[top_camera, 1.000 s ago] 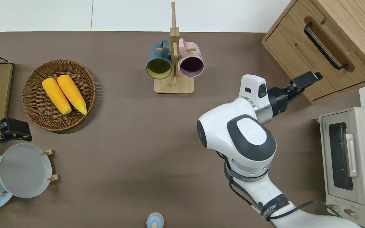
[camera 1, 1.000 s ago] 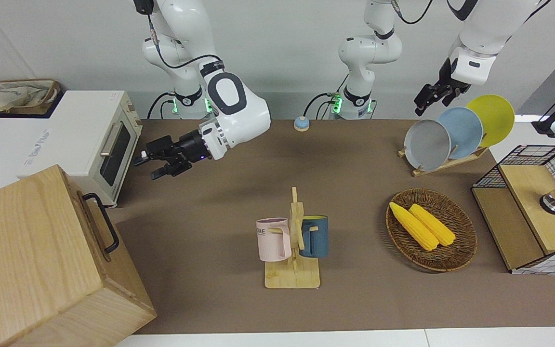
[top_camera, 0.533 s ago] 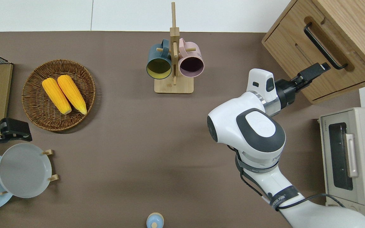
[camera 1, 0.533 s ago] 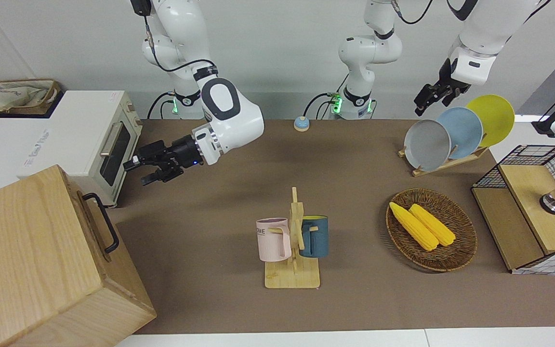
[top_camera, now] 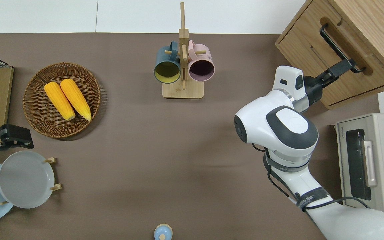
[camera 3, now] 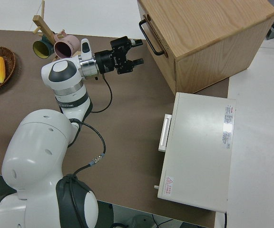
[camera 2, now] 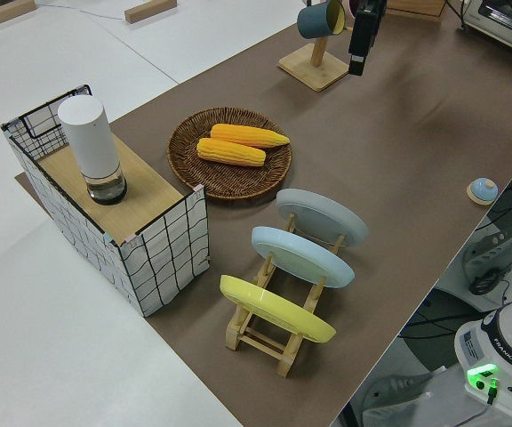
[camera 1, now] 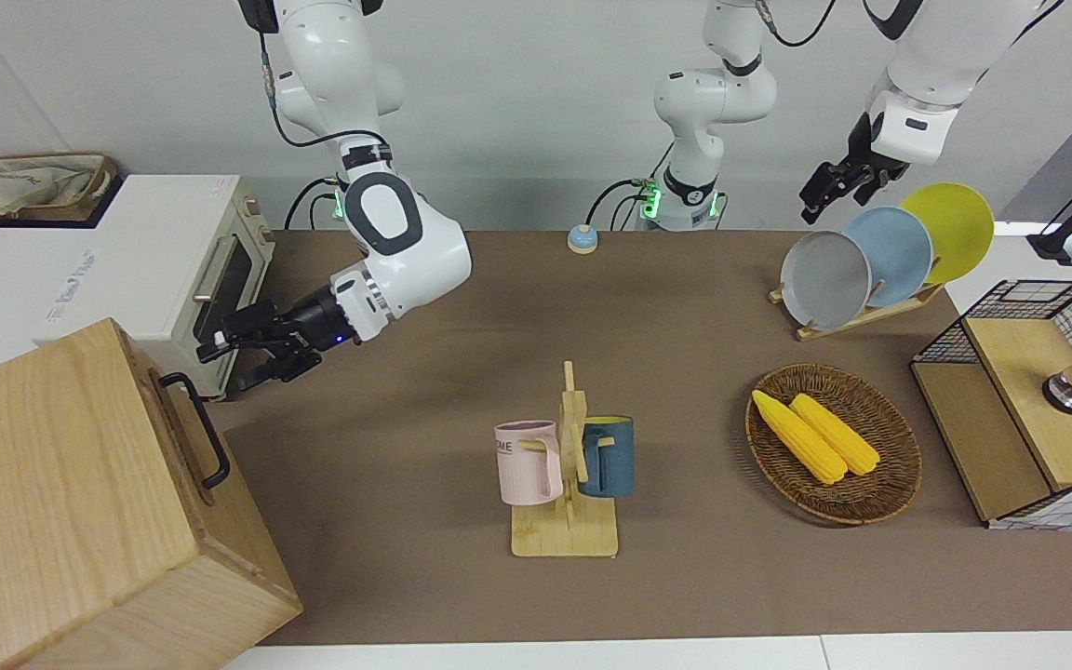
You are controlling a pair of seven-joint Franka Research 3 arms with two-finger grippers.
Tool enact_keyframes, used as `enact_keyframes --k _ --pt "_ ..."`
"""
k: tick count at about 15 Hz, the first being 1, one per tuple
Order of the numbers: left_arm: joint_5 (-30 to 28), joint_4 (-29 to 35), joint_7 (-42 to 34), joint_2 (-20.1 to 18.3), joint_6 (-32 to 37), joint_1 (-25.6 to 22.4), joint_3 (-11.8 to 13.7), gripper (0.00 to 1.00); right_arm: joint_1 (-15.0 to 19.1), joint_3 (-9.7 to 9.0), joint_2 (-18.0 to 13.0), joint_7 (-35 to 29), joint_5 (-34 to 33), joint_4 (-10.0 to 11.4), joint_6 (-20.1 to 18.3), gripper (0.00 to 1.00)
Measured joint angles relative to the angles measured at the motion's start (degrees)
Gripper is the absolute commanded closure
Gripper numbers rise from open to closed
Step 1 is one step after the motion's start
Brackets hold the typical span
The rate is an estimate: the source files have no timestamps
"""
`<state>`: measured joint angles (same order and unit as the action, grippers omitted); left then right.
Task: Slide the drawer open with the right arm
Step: 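Hook the right gripper onto the black drawer handle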
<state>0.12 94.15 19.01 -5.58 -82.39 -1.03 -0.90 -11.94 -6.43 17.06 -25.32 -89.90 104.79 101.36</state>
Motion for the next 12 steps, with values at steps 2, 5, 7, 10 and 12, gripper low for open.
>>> enact_keyframes --k 2,5,7,10,12 --pt "0.0 0.0 0.0 0.0 0.0 0.0 0.0 0.01 0.2 0.31 0.0 -0.1 -0.5 0.0 0.7 0.025" --pt "0.0 0.0 0.0 0.0 0.0 0.0 0.0 0.01 0.3 1.35 0.0 -0.1 -2.4 0.0 2.1 0.034" --pt "0.0 0.0 0.0 0.0 0.0 0.0 0.0 0.01 0.4 2.4 0.1 -0.5 -3.5 0.0 3.6 0.038" --pt "0.0 0.0 0.0 0.0 0.0 0.0 0.0 0.01 0.7 3.42 0.3 -0.8 -4.7 0.0 5.4 0.075" --pt "0.0 0.0 0.0 0.0 0.0 0.0 0.0 0.01 0.8 3.78 0.6 -1.1 -4.9 0.0 6.2 0.14"
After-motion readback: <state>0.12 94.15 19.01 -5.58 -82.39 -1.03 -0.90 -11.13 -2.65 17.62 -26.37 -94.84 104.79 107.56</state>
